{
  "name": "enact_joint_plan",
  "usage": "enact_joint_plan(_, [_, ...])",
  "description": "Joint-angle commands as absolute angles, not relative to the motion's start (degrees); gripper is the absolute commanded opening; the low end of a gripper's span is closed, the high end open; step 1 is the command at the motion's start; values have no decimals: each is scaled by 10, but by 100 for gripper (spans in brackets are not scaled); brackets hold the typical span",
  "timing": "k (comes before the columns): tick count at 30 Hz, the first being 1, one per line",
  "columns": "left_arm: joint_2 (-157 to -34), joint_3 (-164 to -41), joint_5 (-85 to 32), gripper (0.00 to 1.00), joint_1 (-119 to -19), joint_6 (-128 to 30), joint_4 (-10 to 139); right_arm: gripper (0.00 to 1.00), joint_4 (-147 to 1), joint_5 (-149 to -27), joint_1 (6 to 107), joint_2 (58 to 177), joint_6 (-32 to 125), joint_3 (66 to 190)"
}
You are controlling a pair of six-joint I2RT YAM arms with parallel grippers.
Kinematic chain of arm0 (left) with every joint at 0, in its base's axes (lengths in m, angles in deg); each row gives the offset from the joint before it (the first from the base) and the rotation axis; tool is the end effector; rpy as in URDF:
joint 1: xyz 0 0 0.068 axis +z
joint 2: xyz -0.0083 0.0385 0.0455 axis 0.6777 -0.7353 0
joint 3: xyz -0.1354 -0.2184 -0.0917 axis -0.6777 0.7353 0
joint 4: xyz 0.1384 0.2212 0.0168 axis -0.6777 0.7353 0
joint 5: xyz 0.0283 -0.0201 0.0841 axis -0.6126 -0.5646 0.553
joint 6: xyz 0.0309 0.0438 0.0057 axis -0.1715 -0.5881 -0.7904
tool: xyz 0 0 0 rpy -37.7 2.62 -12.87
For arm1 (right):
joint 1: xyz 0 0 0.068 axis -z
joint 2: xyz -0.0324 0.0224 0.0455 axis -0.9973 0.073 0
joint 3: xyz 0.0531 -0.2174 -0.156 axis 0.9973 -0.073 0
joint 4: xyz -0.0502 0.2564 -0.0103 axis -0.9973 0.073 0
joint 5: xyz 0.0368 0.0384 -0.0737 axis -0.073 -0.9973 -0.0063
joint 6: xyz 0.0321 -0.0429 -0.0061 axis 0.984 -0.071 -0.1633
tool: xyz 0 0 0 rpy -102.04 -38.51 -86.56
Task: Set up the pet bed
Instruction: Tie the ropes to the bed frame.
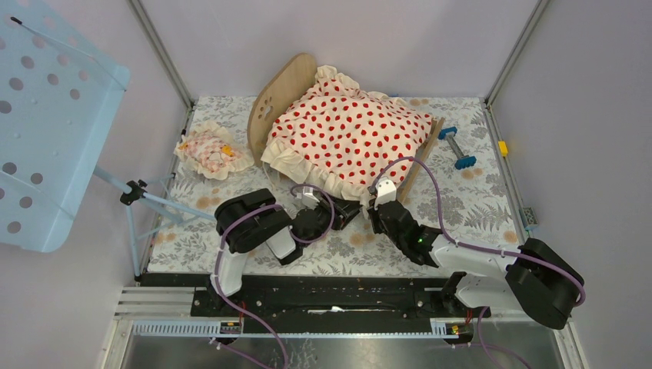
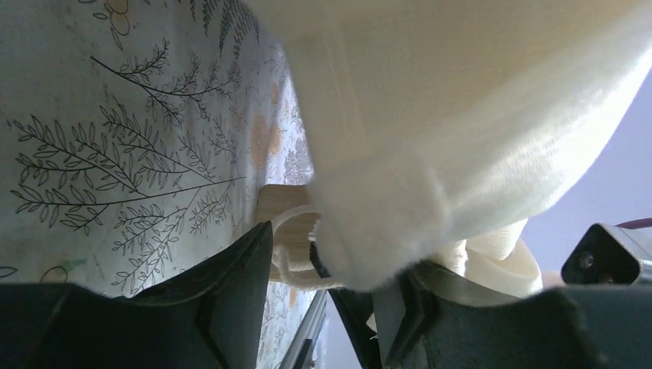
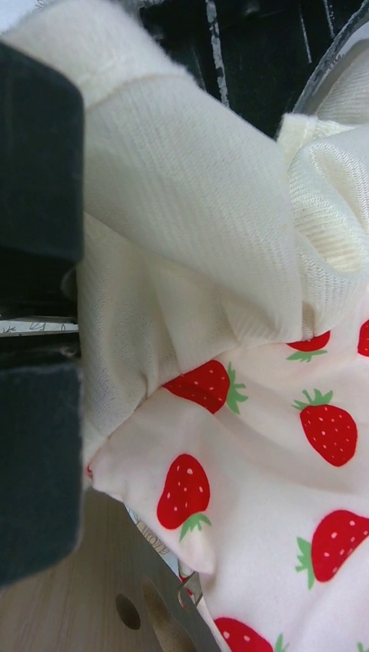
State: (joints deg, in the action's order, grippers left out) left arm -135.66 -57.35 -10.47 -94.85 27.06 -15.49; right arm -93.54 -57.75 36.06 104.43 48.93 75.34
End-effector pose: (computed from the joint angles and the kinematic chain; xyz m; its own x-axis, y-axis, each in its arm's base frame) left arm 0.1934 -0.2411 0.0969 -0.7004 -0.7111 -0.0621 -0.0354 0.1216 -0.9920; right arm 0.1616 0.1696 0.1816 -0.3493 -0.1790 -0.9198 -0.4248 0.9052 -0.0148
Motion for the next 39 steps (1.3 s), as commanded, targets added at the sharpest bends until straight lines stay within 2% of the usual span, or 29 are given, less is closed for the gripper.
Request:
enact_joint_plan(1, [-1362, -583, -67, 49, -951, 298, -248, 4, -947, -562, 374, 1036, 492, 752])
enact_joint_plan(23, [-1400, -637, -70, 53, -954, 318, -254, 3, -944, -596, 375, 1037, 489, 751])
enact_joint_plan(27, [-1400, -645, -71, 47, -954, 322, -255, 2, -941, -604, 376, 1036, 487, 751])
enact_joint_plan(39, [-1399, -654, -73, 7, -954, 330, -256, 2, -928, -611, 378, 1032, 486, 750])
